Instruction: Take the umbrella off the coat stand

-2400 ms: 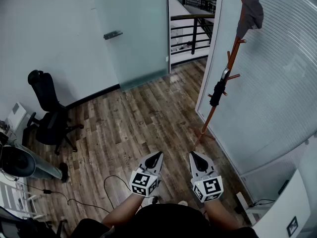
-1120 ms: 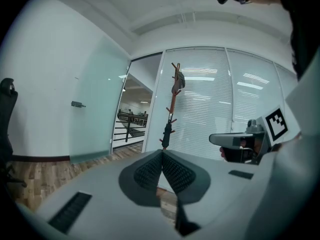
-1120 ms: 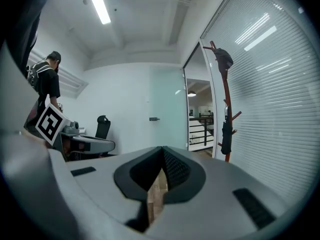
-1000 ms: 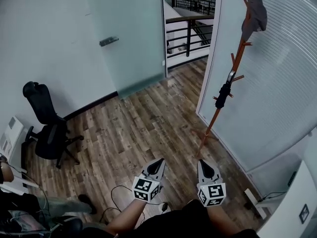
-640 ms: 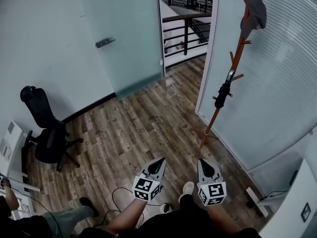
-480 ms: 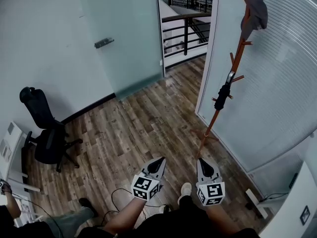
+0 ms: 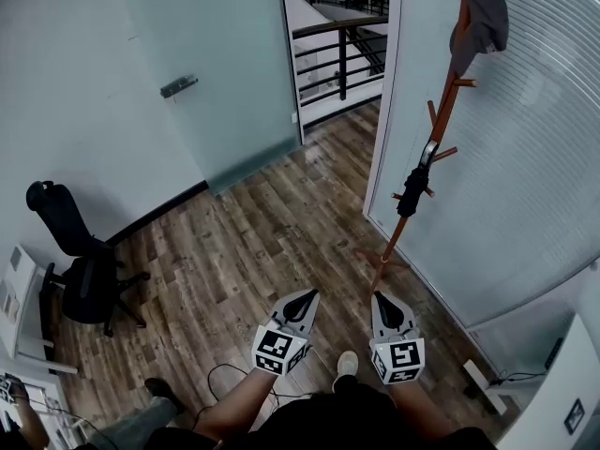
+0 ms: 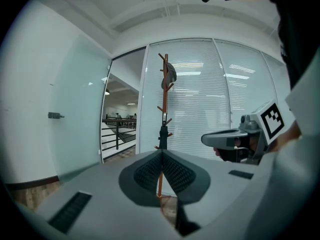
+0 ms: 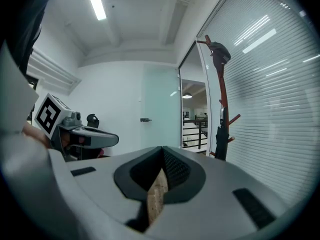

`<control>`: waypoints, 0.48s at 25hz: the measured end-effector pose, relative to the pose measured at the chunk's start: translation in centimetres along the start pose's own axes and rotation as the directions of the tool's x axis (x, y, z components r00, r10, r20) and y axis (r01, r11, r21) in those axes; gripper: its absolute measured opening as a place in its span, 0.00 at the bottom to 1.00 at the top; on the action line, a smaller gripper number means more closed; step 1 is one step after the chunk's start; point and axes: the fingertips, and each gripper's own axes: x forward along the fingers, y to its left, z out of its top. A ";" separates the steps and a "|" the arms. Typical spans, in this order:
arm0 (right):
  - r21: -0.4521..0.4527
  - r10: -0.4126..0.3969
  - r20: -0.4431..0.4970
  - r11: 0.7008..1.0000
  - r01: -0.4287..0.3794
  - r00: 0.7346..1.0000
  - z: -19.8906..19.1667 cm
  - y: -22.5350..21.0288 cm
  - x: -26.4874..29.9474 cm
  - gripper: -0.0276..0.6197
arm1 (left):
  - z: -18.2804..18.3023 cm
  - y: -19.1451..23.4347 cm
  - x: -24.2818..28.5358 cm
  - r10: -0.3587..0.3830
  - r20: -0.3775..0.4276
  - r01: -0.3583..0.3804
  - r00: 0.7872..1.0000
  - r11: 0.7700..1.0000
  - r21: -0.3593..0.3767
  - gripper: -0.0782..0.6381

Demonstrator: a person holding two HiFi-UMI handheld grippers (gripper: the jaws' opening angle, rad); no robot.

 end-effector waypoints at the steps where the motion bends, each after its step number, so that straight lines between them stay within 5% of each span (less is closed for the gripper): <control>1: 0.002 -0.004 -0.002 1.000 0.004 1.000 -0.1 -0.7 0.3 0.05 | 0.0 0.0 0.8 -0.003 -0.003 0.003 1.000 1.000 0.001 0.13; 12: 0.017 -0.009 -0.010 1.000 0.009 1.000 0.0 -8.1 3.5 0.05 | 0.7 -0.1 8.2 0.006 -0.028 -0.007 1.000 1.000 -0.025 0.13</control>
